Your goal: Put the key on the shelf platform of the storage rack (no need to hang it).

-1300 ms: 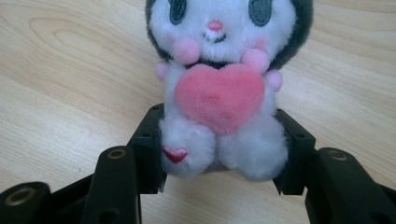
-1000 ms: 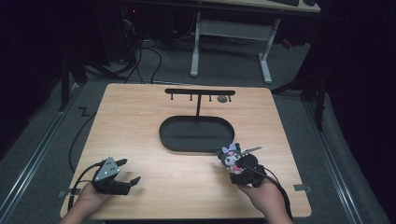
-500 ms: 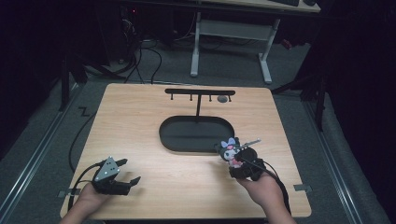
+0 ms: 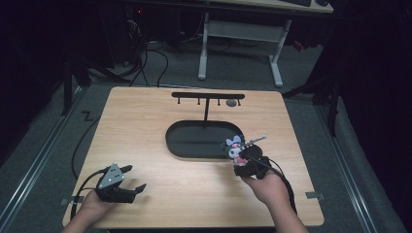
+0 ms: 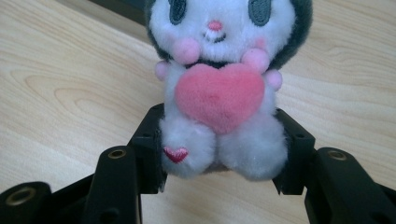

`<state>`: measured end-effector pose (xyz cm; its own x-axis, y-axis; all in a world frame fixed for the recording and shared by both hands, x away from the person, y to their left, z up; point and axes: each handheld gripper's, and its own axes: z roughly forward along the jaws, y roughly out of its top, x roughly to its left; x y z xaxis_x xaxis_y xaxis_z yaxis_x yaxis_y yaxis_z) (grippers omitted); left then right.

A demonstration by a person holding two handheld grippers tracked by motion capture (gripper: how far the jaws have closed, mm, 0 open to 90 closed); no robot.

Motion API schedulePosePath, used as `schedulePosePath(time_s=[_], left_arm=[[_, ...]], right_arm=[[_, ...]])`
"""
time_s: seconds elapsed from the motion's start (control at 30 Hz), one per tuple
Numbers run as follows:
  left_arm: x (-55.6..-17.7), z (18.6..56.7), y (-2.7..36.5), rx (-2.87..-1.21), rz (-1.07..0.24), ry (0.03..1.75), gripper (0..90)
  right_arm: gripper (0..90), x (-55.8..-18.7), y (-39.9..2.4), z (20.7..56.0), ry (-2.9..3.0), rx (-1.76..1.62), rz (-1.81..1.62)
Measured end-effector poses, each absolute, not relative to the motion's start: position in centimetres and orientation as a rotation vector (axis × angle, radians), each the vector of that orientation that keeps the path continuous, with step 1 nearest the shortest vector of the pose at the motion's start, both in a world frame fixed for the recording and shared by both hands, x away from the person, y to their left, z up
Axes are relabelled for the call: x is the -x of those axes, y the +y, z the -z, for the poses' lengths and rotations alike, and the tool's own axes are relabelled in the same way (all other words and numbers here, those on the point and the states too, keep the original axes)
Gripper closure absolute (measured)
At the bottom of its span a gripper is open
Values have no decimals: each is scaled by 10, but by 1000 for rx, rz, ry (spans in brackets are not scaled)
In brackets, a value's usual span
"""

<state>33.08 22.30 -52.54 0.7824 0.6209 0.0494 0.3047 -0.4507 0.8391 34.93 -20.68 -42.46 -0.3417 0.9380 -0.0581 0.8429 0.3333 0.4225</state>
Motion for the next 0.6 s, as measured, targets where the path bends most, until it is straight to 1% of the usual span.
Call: schedulePosePath(time_s=[0.6], left_arm=[[-331, 525, 223, -2064, -440, 686, 155]], right_arm=[[475, -379, -196, 426, 2306, -1612, -455]])
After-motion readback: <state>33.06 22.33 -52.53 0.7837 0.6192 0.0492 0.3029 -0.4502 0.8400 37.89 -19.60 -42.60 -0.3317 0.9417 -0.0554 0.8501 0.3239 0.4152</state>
